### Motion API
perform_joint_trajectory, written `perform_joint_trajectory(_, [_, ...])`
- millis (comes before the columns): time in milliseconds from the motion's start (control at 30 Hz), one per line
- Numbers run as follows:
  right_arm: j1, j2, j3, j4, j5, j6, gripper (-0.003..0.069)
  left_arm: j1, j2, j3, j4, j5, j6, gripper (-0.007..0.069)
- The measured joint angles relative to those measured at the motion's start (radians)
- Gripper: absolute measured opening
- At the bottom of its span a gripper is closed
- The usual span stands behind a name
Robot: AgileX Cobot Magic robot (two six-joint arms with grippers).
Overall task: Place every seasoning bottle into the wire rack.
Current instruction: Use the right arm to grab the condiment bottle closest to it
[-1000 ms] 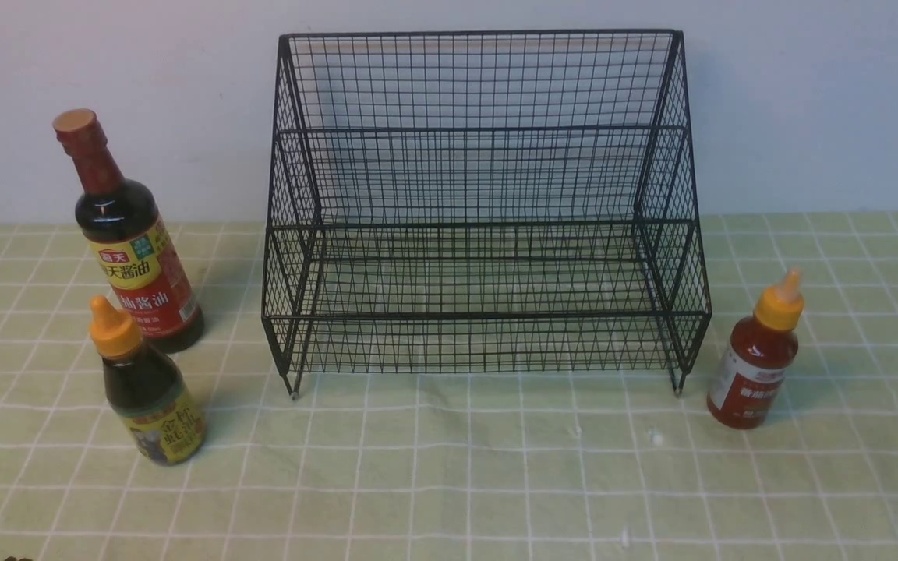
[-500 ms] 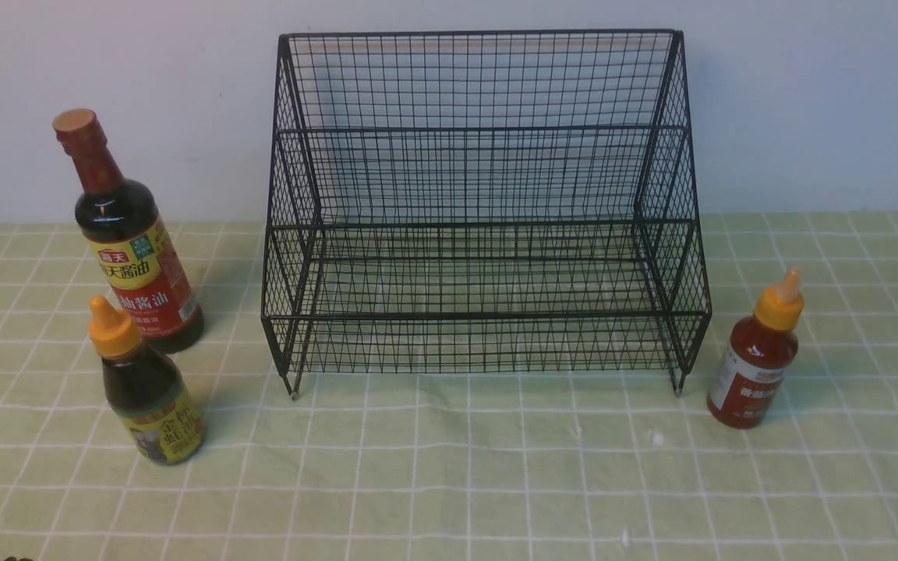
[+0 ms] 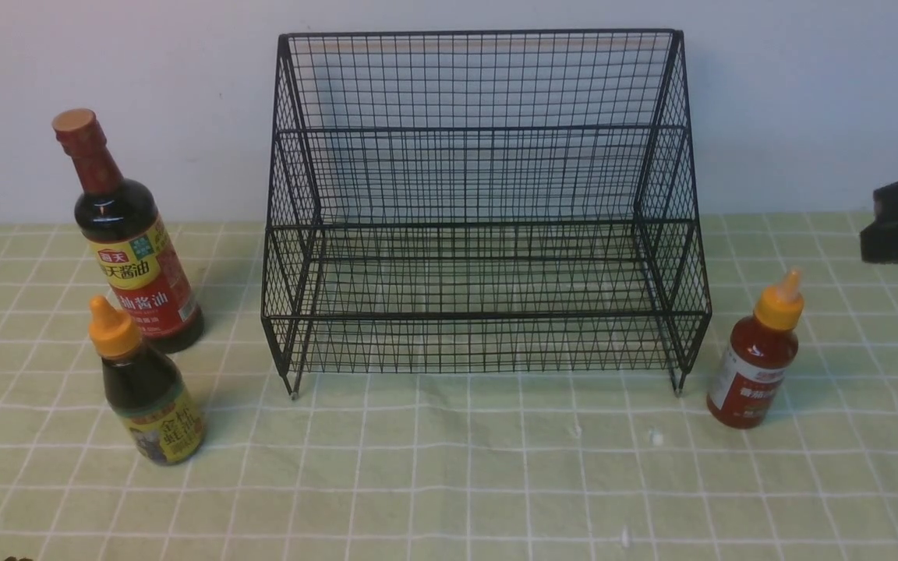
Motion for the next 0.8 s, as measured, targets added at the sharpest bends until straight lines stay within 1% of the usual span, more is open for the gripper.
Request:
perform_joint_trajectory(67, [0.036, 0.032, 0.0, -0.032, -0.011, -0.004, 0.0296, 0.0, 0.0, 0.0, 0.0, 0.0, 0.0, -0.0006])
perform_joint_trajectory(167, [0.087, 0.062, 0.0, -0.077, -0.055, -0.004, 0.0399, 0.0, 0.0, 0.0, 0.0, 0.0, 0.0, -0.0006])
perform_joint_trajectory(200, [0.094, 0.064, 0.0, -0.081, -0.058, -0.003, 0.0412, 0.0, 0.0, 0.0, 0.0, 0.0, 0.0, -0.0006])
perform_joint_trajectory(233, [0.116, 0.083, 0.0, -0.11, -0.089, 0.008, 0.0461, 0.0, 0.0, 0.0, 0.0, 0.0, 0.0, -0.0006])
perform_joint_trajectory(267, [0.124, 0.097, 0.0, -0.125, -0.105, 0.02, 0.0486, 0.0, 0.0, 0.0, 0.0, 0.0, 0.0, -0.0006])
perform_joint_trajectory(367, [0.129, 0.145, 0.0, -0.15, -0.137, 0.053, 0.053, 0.0, 0.0, 0.0, 0.0, 0.0, 0.0, -0.0006])
perform_joint_trajectory(500, [0.129, 0.203, 0.0, -0.171, -0.158, 0.076, 0.0542, 0.0, 0.0, 0.0, 0.0, 0.0, 0.0, -0.0006])
perform_joint_trajectory(700, [0.129, 0.279, 0.0, -0.173, -0.174, 0.078, 0.0545, 0.0, 0.0, 0.0, 0.0, 0.0, 0.0, -0.0006])
perform_joint_trajectory(767, [0.129, 0.296, 0.0, -0.173, -0.178, 0.078, 0.0538, 0.0, 0.0, 0.0, 0.0, 0.0, 0.0, -0.0006])
perform_joint_trajectory(800, [0.129, 0.306, 0.0, -0.173, -0.18, 0.078, 0.052, 0.0, 0.0, 0.0, 0.0, 0.0, 0.0, -0.0006])
